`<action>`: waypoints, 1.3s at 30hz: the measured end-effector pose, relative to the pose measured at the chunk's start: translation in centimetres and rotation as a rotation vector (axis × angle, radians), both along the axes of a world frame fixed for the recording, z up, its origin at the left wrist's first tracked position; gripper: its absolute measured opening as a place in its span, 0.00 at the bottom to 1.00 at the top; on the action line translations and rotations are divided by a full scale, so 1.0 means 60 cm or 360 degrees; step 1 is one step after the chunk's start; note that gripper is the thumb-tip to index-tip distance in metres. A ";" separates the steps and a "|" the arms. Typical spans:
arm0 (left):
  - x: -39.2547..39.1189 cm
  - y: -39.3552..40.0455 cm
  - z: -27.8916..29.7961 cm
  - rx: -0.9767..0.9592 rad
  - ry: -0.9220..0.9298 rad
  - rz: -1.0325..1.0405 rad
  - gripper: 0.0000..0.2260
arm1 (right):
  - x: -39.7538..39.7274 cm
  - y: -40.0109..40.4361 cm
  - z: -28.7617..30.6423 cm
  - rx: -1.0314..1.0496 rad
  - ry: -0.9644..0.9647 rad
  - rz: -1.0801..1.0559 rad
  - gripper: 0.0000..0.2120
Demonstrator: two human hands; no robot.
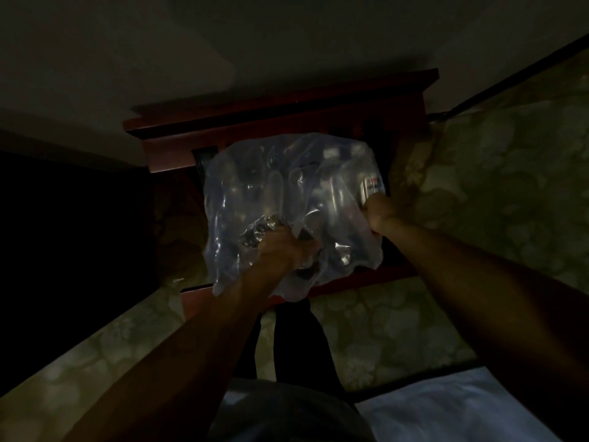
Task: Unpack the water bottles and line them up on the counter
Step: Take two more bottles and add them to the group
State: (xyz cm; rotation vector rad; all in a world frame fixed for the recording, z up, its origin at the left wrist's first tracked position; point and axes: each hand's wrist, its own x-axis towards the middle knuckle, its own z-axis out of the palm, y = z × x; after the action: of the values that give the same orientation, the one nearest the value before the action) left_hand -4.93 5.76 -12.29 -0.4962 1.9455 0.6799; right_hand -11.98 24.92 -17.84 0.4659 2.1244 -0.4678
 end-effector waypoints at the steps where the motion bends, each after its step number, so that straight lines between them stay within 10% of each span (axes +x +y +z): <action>1: 0.000 0.001 -0.001 0.0000 0.0007 0.0022 0.26 | 0.000 -0.001 0.001 0.0047 0.0045 0.0118 0.16; 8: 0.009 -0.004 -0.003 -0.0011 0.0053 0.0066 0.28 | 0.012 -0.022 -0.001 0.0413 0.0250 0.0093 0.31; 21: 0.012 -0.011 -0.008 0.0059 0.0040 0.0235 0.24 | -0.005 -0.004 -0.025 0.0375 0.0001 -0.0228 0.24; 33: -0.002 -0.007 0.031 -0.0077 0.0339 0.0355 0.22 | 0.004 0.034 0.028 -0.0221 0.0123 -0.0727 0.07; 39: 0.011 -0.024 0.032 -0.0040 0.0378 0.0248 0.24 | 0.008 0.045 0.040 -0.0399 0.0183 -0.0502 0.16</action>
State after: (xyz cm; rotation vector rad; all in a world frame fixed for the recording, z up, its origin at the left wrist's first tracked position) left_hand -4.29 4.32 -10.37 -0.6101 2.1552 0.8458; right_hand -11.48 27.61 -15.46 0.6442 2.0705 -0.9484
